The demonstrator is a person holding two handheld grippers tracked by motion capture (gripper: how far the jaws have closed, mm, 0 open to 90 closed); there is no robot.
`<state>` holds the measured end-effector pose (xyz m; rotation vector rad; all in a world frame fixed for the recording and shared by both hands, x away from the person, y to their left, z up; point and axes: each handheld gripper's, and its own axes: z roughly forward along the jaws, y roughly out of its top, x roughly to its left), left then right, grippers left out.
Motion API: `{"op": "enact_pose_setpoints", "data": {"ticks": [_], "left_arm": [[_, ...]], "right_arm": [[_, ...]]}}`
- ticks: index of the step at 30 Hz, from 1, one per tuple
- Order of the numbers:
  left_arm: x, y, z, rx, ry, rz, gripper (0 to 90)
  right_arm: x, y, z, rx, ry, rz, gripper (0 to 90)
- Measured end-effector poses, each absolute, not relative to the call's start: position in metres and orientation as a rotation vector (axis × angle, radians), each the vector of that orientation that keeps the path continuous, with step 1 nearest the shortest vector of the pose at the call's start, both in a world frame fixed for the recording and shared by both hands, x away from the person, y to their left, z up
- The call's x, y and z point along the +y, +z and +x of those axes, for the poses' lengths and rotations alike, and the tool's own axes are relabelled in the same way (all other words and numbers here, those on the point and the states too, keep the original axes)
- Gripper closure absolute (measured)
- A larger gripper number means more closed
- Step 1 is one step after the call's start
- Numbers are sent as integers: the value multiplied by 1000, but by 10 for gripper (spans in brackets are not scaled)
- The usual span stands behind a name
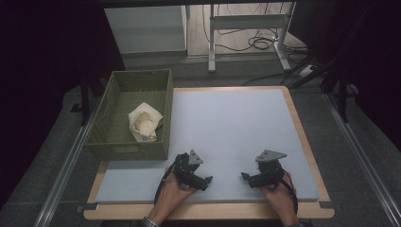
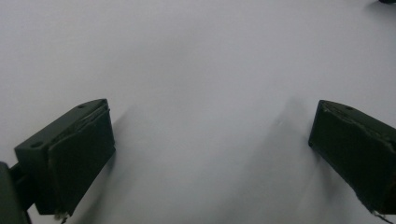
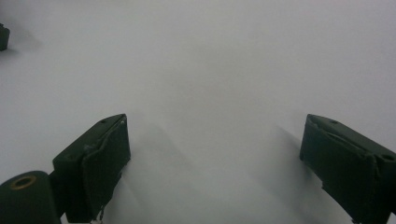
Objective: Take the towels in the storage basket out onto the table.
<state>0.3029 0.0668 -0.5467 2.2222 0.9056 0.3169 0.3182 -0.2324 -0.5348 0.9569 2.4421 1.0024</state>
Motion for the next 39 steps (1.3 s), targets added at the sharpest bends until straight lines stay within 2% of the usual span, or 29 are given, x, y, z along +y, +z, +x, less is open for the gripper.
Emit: {"op": "enact_pose_setpoints", "data": {"ticks": [39], "left_arm": [[63, -541, 303, 880, 285, 2225, 19]], "right_arm": [[-233, -535, 318, 2442, 1002, 957, 87]]}}
